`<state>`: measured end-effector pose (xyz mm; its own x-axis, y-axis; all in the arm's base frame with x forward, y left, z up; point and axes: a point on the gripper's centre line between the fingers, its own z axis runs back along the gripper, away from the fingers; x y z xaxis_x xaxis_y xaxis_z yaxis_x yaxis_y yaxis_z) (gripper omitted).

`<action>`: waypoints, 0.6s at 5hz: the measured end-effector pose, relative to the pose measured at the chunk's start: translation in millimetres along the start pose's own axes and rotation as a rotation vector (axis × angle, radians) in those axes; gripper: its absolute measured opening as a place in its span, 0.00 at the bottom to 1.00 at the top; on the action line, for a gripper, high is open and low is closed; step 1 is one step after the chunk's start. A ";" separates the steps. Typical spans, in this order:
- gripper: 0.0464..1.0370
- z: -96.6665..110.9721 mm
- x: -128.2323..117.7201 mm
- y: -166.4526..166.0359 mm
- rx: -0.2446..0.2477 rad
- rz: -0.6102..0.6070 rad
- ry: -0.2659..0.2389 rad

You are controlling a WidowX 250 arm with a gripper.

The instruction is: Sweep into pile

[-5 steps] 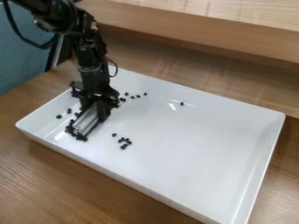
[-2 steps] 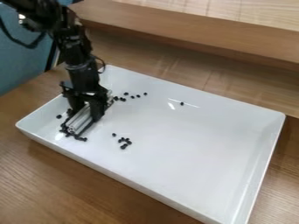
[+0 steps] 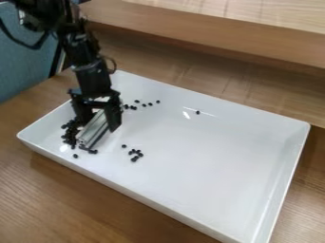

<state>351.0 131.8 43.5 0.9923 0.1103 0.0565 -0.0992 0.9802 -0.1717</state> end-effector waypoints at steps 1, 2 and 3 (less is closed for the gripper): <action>0.96 19.4 6.5 -27.4 -0.003 -0.051 -0.018; 0.96 35.9 11.8 -49.2 0.023 -0.103 -0.024; 0.96 51.2 17.1 -78.3 0.037 -0.164 -0.031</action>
<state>372.0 65.4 108.2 0.9926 -0.0472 0.1116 0.0607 0.9908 -0.1212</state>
